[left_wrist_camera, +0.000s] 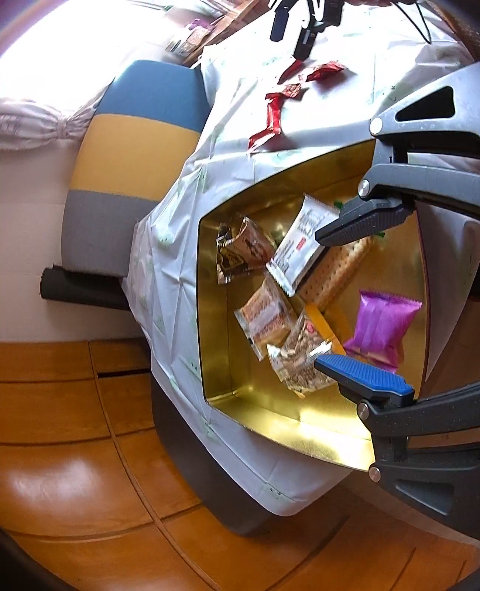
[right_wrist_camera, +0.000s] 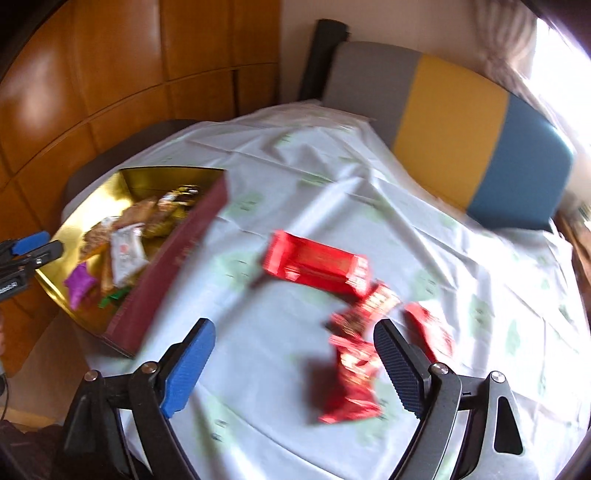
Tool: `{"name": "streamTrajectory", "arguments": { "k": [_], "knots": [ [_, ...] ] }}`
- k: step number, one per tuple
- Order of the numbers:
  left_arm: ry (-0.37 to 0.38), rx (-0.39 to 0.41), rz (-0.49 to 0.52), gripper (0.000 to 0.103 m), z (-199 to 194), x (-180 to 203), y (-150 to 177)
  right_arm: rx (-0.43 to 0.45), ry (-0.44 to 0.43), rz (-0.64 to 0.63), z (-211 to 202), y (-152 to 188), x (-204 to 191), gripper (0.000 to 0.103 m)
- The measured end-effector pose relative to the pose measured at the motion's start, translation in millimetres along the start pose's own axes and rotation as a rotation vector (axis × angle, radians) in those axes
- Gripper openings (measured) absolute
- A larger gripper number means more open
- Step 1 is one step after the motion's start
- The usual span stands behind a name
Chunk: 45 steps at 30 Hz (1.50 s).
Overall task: Organize snacks
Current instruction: 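Move both open tools back over the red snack packs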
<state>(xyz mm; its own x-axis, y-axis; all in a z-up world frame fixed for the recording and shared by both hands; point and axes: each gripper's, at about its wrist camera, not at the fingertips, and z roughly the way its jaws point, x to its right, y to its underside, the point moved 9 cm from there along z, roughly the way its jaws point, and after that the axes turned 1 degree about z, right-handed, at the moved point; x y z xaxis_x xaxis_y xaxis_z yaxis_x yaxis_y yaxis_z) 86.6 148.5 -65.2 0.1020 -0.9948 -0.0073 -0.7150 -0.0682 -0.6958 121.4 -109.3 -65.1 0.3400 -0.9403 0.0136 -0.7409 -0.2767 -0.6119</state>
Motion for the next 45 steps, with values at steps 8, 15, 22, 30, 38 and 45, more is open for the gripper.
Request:
{"name": "streamTrajectory", "arguments": {
  "k": [8,15,22,30,38,45],
  "knots": [
    [0.020,-0.006,0.067,0.062,-2,28,-1,-0.013,0.128,0.058,-6,20,81,0.093],
    [0.049,-0.017,0.139,0.062,-2,58,1,-0.107,0.224,0.301,11,59,162,0.093],
    [0.127,-0.025,0.232,0.062,-4,107,0,-0.153,0.236,0.468,13,73,191,0.093],
    [0.232,-0.087,0.312,0.060,2,159,3,-0.146,0.234,0.493,10,72,189,0.094],
    [0.294,-0.184,0.461,0.052,27,208,-10,-0.117,0.224,0.494,5,66,188,0.094],
    [0.277,-0.241,0.603,0.054,78,249,-31,-0.103,0.205,0.475,3,61,182,0.094]
  ]
}}
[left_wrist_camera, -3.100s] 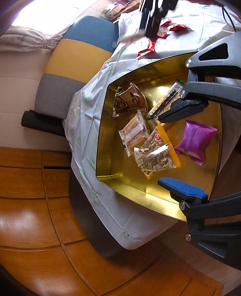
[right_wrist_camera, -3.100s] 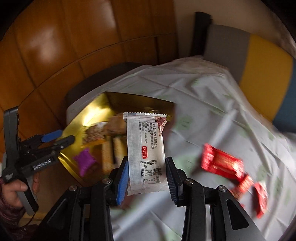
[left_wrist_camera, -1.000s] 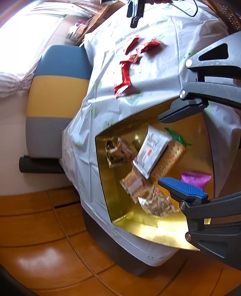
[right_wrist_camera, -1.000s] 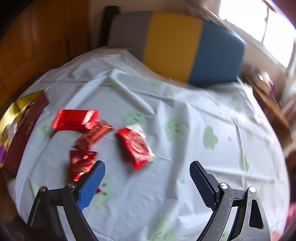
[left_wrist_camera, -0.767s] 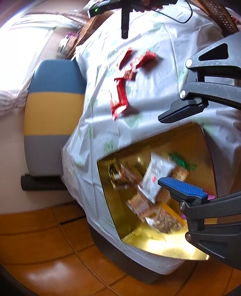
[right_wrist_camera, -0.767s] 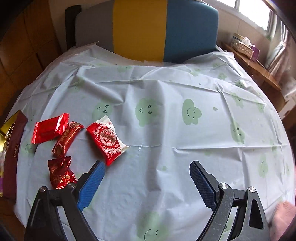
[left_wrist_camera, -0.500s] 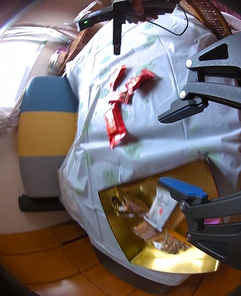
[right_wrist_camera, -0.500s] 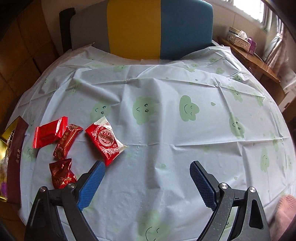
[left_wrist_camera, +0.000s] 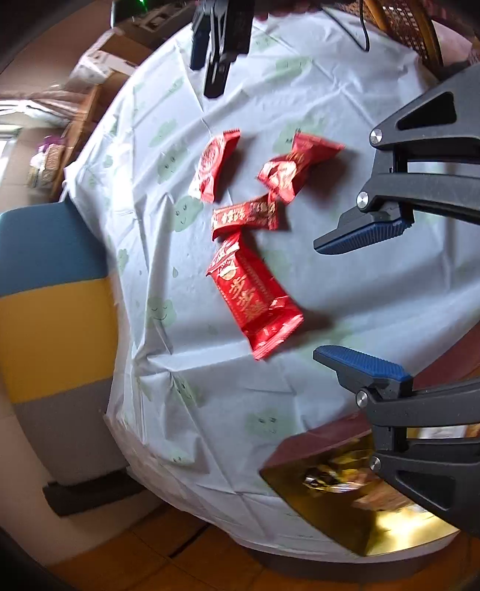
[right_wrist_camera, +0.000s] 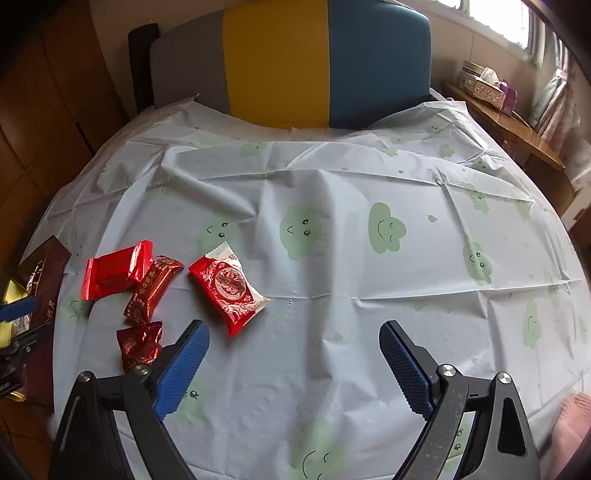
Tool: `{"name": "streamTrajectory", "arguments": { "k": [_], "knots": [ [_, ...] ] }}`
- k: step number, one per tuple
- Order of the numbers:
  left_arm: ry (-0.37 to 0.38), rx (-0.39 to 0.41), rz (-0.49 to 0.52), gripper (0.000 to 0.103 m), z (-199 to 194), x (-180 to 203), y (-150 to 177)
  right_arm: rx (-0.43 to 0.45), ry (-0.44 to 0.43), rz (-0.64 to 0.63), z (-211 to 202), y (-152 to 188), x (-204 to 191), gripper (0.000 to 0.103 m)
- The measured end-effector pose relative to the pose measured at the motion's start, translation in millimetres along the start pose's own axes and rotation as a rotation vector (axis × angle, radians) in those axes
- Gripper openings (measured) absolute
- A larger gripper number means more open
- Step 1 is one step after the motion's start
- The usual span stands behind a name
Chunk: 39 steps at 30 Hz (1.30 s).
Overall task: Organize snacks
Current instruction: 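Move both open tools back over the red snack packs, then grasp the large red pack with the left tool while right tool grasps red pack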
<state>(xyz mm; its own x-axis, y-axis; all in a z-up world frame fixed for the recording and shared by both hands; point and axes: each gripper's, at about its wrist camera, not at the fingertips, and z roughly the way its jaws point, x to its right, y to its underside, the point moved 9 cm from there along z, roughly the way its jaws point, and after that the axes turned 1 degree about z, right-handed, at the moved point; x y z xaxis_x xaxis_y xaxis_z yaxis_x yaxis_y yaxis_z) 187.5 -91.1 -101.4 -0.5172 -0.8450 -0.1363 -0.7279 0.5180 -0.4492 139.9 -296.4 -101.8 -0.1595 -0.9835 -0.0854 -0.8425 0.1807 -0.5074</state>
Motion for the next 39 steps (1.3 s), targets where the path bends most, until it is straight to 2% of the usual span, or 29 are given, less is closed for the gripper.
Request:
{"name": "streamTrajectory", "arguments": {
  "k": [2,6,9,13,14,17,22,26,28,30,39],
  "knots": [
    [0.019,-0.017,0.039,0.063,13,3,-10,0.004,-0.007,-0.002,-1,-1,-1,0.094],
    [0.009,-0.081,0.131,0.064,42,9,-25,0.010,-0.022,-0.002,-4,-2,-4,0.094],
    [-0.035,-0.122,0.204,0.065,66,8,-33,0.015,-0.030,-0.007,-5,-3,-6,0.094],
    [-0.025,-0.165,0.240,0.065,88,6,-40,0.021,-0.041,-0.002,-8,-6,-6,0.094],
    [-0.023,-0.161,0.244,0.071,89,6,-43,0.022,-0.043,0.000,-8,-6,-5,0.094],
    [0.007,-0.157,0.247,0.075,94,3,-52,0.021,-0.048,0.005,-7,-8,-5,0.094],
    [0.063,-0.162,0.203,0.076,103,1,-63,0.017,-0.046,-0.001,-6,-8,-5,0.094],
    [0.145,-0.172,0.086,0.062,107,-2,-64,0.015,-0.043,-0.009,-5,-7,-6,0.094],
    [0.137,-0.160,0.066,0.057,104,-4,-62,0.013,-0.041,-0.009,-4,-7,-6,0.094],
    [0.119,-0.142,0.055,0.048,98,-3,-57,0.015,-0.038,-0.013,-4,-8,-6,0.094],
    [0.020,-0.105,-0.055,0.044,68,2,-18,0.010,-0.016,-0.011,-1,-7,0,0.094]
  ]
}}
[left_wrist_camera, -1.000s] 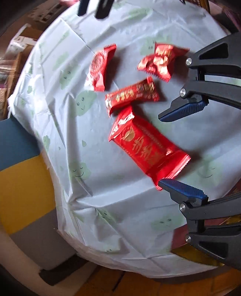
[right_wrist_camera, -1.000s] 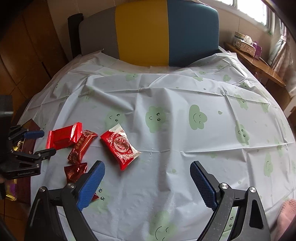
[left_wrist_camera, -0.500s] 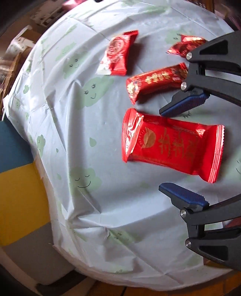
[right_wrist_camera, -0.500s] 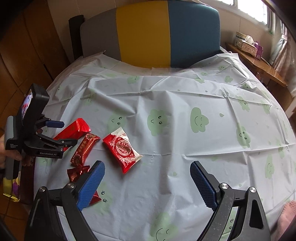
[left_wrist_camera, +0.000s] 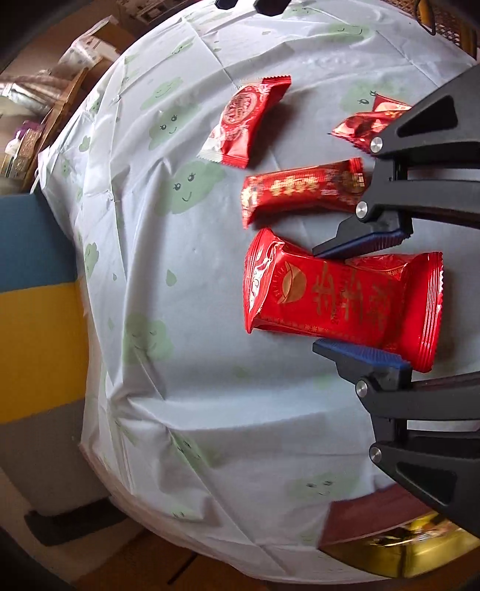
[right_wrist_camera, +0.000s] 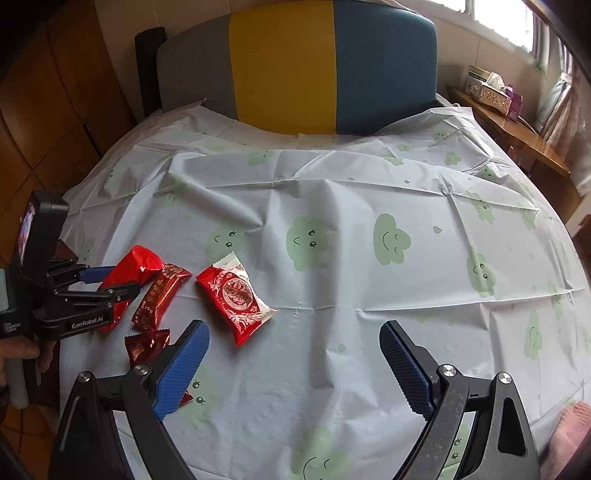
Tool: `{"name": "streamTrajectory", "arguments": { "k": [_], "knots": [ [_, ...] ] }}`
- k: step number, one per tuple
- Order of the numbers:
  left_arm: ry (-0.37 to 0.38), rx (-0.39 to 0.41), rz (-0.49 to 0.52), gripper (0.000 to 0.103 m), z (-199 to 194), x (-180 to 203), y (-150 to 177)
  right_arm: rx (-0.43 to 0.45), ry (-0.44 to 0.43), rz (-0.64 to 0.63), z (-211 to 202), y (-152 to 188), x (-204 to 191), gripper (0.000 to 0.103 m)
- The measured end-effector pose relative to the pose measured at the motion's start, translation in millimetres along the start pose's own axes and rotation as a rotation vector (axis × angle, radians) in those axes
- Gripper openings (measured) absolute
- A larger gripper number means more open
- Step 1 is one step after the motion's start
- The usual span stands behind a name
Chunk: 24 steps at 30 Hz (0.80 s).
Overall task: Organize snacks
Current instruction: 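Grasp the large red pack with the left tool while right tool grasps red pack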
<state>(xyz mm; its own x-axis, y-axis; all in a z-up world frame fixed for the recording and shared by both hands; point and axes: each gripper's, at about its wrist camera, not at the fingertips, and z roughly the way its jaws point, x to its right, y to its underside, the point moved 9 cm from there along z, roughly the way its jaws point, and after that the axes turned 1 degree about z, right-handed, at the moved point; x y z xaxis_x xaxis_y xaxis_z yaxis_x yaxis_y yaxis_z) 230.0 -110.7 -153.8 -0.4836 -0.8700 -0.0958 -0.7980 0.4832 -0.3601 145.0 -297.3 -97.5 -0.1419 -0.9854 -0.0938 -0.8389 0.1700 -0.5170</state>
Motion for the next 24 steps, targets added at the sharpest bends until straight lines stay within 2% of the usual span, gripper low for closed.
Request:
{"name": "streamTrajectory", "arguments": {
  "k": [4,6,13,17,22,24],
  "knots": [
    [0.021,-0.008,-0.115,0.044,-12,1,34,-0.007,0.008,-0.015,2,3,-2,0.094],
    [-0.007,0.012,-0.109,0.044,-21,4,51,-0.013,0.004,-0.020,3,4,-3,0.094],
    [-0.023,0.069,-0.110,0.044,-49,22,103,-0.026,-0.047,-0.020,5,10,-11,0.094],
    [-0.004,0.096,-0.128,0.044,-56,35,117,-0.028,-0.094,-0.044,7,13,-24,0.094],
    [0.000,0.151,-0.083,0.044,-51,51,119,-0.035,-0.124,-0.107,10,21,-44,0.094],
    [0.008,0.173,-0.092,0.044,-48,50,118,-0.033,-0.129,-0.142,10,24,-53,0.090]
  ]
}}
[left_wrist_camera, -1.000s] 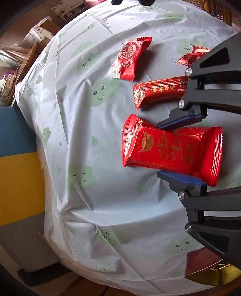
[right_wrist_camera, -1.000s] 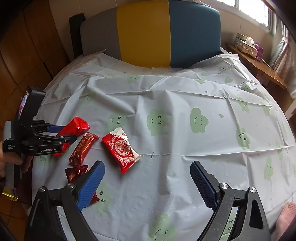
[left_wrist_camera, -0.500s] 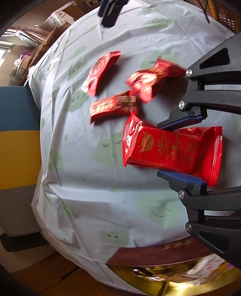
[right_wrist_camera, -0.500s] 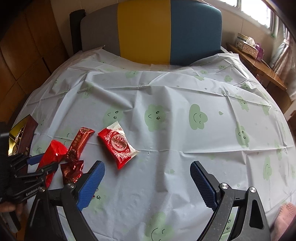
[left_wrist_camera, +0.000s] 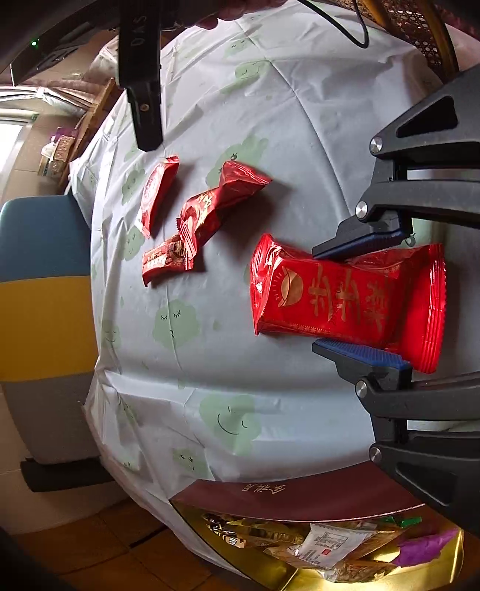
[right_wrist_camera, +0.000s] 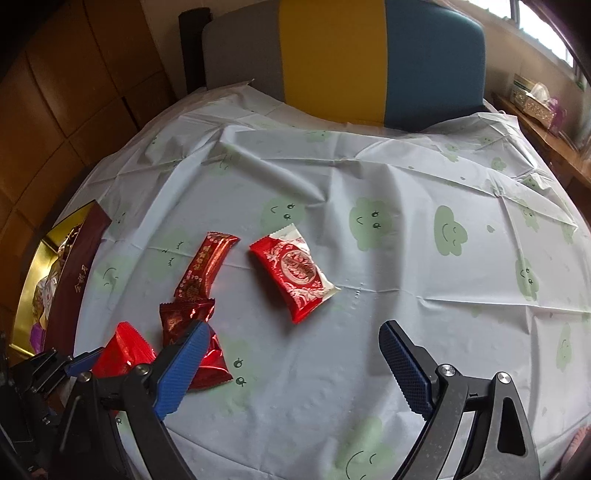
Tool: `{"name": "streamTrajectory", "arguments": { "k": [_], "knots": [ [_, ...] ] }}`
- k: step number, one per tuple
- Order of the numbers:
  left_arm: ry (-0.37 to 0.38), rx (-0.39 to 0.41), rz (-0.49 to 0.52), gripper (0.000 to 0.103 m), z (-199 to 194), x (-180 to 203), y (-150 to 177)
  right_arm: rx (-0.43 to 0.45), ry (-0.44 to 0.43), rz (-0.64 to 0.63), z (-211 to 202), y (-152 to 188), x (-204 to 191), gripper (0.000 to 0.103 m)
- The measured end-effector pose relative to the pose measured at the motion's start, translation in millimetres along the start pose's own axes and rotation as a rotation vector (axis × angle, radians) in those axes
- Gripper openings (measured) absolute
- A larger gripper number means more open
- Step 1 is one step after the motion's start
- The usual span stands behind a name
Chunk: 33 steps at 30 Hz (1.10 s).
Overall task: Organize snacks
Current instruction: 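Grasp the large red pack with the left tool while right tool grasps red pack, then grasp the long red-and-gold stick pack with the right tool, then carry the large red pack into the gold tin and open the left tool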
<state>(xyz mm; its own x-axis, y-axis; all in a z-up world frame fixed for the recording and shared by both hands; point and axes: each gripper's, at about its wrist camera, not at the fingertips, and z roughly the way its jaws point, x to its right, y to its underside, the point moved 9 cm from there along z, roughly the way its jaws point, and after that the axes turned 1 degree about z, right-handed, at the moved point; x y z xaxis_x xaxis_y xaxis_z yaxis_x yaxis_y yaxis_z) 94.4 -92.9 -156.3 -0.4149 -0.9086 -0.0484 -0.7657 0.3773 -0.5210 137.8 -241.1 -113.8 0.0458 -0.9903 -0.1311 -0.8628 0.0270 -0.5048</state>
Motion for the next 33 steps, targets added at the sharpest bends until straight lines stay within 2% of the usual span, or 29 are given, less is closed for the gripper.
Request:
{"name": "streamTrajectory", "arguments": {
  "k": [3,5,7,15,21,22,23,24,25,29,33],
  "knots": [
    [0.019,0.028,-0.018,0.045,-1,0,3,-0.015,-0.015,-0.026,5,4,-10,0.079],
    [0.022,0.055,-0.015,0.045,-2,0,4,-0.022,-0.025,-0.017,9,5,-14,0.066],
    [0.023,0.075,-0.009,0.045,-2,0,5,-0.052,-0.042,0.003,15,5,-18,0.062],
    [0.044,0.117,-0.011,0.045,-3,-1,6,-0.089,-0.090,0.096,50,-24,-52,0.062],
    [0.060,0.128,-0.020,0.045,-4,-1,7,-0.131,-0.041,0.087,89,-42,-75,0.062],
    [0.062,0.130,-0.021,0.045,-4,-2,7,-0.137,-0.023,0.071,94,-42,-77,0.056],
    [0.064,0.132,-0.022,0.045,-4,-2,7,-0.131,0.013,0.041,97,-43,-79,0.043],
    [0.065,0.134,-0.023,0.045,-4,-2,8,-0.118,0.042,0.008,98,-46,-81,0.038],
    [0.066,0.136,-0.022,0.045,-4,-2,8,-0.115,0.039,-0.011,98,-48,-85,0.022],
    [0.072,0.138,-0.025,0.045,-5,-2,8,-0.074,-0.001,-0.033,83,-60,-94,0.022],
    [0.071,0.143,-0.024,0.045,-5,-2,8,-0.029,-0.034,-0.046,51,-66,-87,0.022]
  ]
}}
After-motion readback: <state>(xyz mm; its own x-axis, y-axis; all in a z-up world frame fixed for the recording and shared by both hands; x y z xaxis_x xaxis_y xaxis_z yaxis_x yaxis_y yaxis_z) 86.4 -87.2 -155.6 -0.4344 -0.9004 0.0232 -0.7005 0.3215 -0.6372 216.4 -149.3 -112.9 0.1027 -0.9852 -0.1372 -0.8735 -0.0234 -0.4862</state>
